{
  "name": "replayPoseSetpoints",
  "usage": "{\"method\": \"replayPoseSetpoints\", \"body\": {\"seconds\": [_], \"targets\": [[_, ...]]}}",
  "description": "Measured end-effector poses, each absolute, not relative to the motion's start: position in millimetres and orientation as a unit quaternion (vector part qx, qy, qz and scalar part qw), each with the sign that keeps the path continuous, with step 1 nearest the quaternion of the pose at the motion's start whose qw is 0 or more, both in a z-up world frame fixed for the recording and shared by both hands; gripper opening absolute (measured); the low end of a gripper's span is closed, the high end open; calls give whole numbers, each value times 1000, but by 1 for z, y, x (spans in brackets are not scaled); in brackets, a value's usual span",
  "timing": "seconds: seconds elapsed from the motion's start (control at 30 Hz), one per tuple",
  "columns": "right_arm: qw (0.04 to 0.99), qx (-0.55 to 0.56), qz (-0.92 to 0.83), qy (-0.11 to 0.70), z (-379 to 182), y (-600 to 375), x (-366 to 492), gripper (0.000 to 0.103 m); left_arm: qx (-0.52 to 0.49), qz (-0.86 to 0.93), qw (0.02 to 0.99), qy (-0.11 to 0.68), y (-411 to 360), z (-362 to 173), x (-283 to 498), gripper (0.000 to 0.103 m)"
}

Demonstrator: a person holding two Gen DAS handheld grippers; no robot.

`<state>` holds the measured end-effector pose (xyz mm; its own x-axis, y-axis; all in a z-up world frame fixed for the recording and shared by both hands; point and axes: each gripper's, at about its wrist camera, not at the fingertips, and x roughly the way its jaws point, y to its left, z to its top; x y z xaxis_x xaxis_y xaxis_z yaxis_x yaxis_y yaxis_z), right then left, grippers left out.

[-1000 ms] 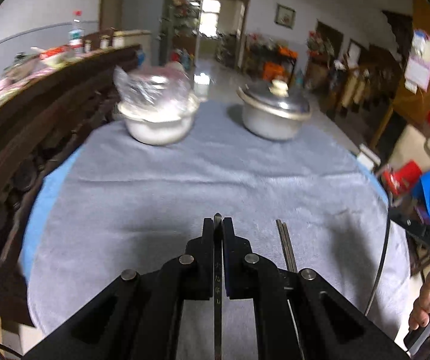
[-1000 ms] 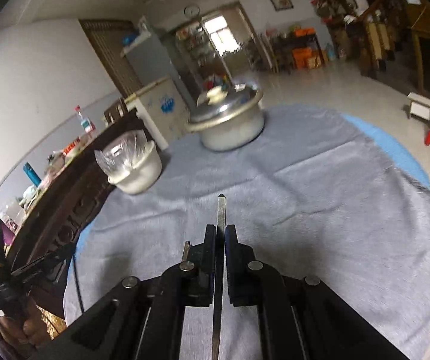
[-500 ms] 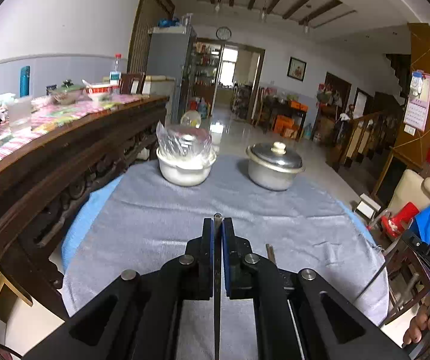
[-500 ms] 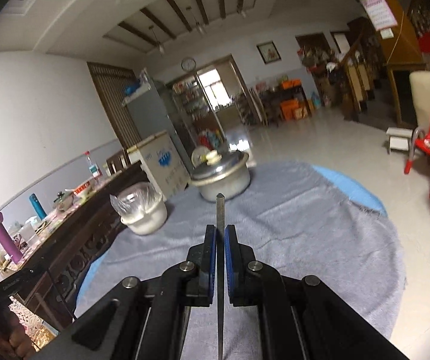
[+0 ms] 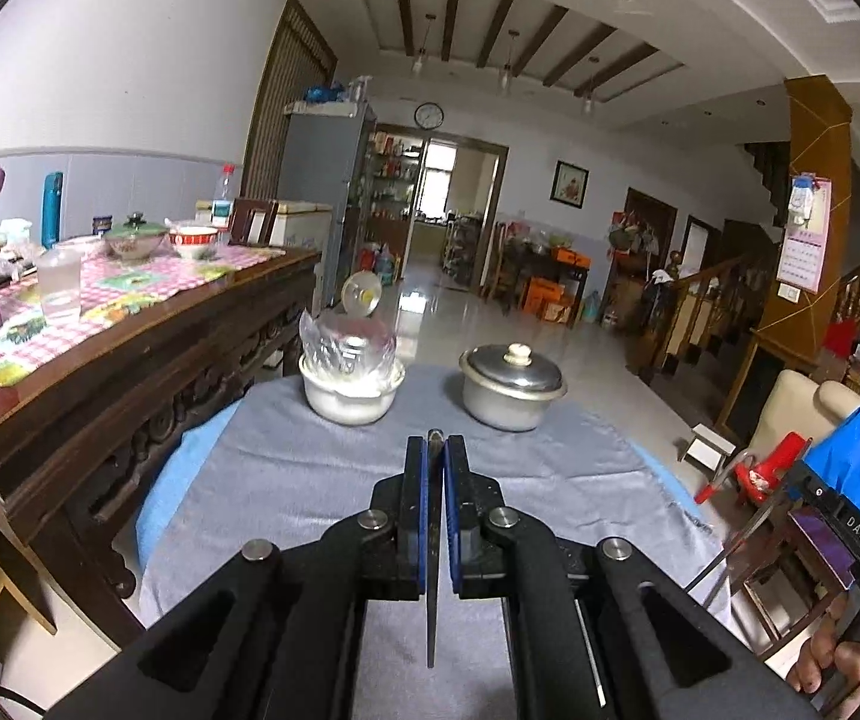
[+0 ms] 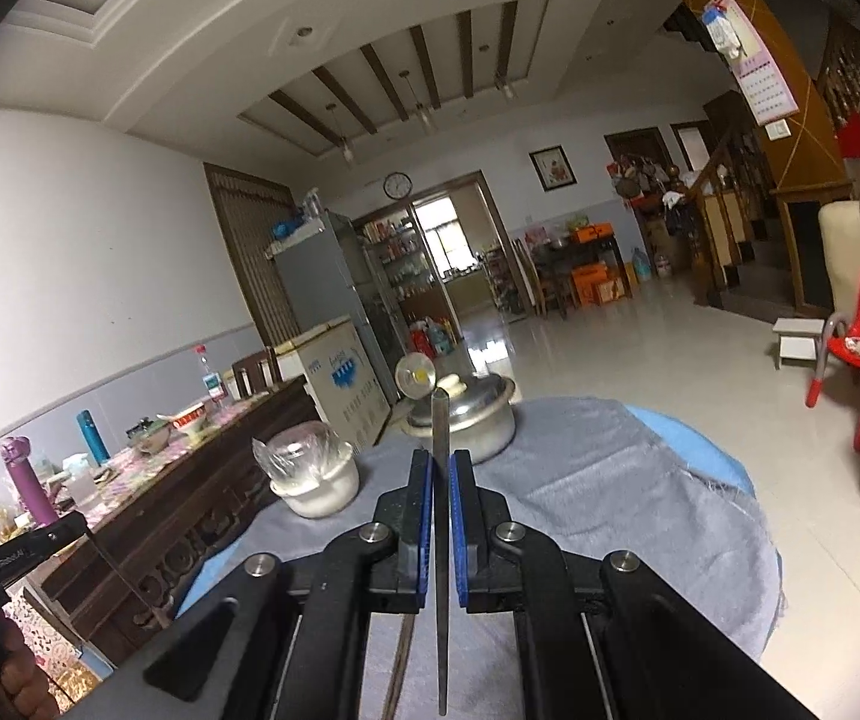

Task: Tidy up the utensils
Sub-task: 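Lift the held chopsticks with both tools and carry them above the metal holder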

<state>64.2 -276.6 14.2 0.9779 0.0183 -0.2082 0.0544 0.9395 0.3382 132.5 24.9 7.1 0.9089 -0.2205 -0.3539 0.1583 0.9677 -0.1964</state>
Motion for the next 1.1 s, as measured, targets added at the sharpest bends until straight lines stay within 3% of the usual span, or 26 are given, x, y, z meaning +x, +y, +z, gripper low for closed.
{"method": "replayPoseSetpoints", "body": {"seconds": [1.1], "targets": [[990,119,62,36,73,-229,-28,7,-90,-163,971,152,21,64,54,5]]}}
